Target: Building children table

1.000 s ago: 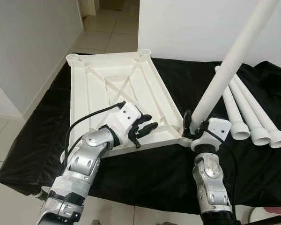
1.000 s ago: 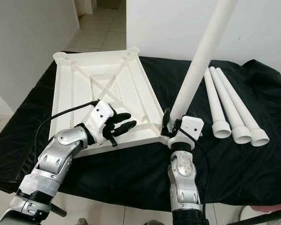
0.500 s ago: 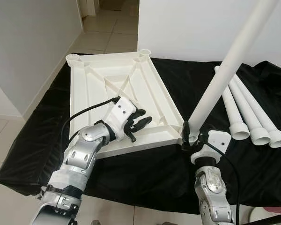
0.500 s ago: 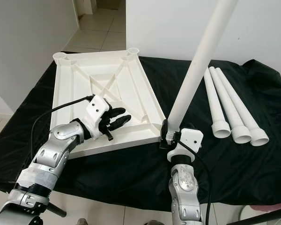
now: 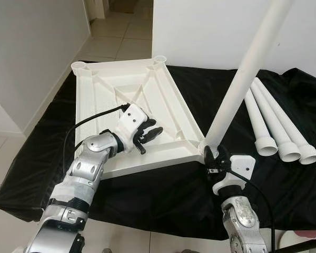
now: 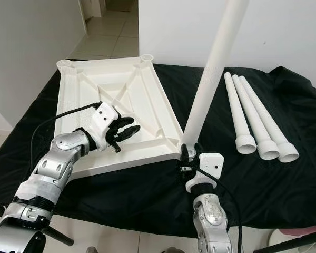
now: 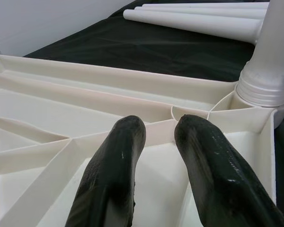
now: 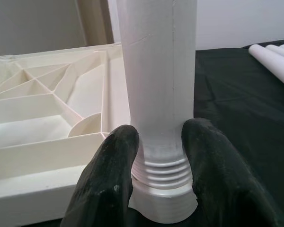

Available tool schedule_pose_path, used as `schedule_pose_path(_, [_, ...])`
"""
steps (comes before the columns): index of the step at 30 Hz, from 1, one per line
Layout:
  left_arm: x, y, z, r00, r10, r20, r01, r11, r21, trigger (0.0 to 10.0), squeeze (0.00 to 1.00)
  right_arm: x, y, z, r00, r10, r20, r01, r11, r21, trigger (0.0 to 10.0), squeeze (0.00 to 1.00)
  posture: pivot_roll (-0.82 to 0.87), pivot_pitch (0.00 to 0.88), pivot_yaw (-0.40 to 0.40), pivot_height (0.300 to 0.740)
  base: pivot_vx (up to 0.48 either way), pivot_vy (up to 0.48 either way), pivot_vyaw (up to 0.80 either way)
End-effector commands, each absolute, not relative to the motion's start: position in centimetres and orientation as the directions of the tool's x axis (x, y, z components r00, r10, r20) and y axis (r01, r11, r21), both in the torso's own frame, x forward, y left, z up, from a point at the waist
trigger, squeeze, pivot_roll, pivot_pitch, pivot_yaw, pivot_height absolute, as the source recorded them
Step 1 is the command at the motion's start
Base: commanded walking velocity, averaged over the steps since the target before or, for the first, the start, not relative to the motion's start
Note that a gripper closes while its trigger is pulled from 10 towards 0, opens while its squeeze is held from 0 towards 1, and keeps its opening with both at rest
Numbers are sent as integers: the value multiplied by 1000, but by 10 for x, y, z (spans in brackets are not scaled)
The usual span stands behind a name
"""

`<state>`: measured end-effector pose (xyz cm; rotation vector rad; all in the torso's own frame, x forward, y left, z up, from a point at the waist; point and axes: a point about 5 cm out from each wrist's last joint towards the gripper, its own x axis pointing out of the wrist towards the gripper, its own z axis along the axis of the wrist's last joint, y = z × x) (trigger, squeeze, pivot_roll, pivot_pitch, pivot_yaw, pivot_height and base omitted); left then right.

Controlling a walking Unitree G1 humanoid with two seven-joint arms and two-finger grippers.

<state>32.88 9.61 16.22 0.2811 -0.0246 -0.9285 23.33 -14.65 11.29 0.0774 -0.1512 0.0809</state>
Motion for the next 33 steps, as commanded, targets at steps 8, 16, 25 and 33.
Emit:
schedule_pose_path(8, [330,98,158,652,-750,-109,745,607,275,10000,0,240,-133,110,976,176,126,-187,978,88,10000,0,-77,0,-9,740,0,0,0])
schedule_pose_path(16, [326,101,152,603,-781,-162,787,550,281,10000,0,228,-123,106,954,276,116,-289,951,112,10000,0,-77,0,-10,740,0,0,0])
schedule_pose_path(25, [338,119,137,638,-709,-300,770,575,277,10000,1000,217,-128,100,926,364,102,-374,921,105,10000,0,-87,0,3,740,0,0,0])
schedule_pose_path(33, [352,134,138,687,-626,-369,726,610,317,10000,0,218,-132,99,918,387,90,-394,916,78,10000,0,-97,0,20,740,0,0,0])
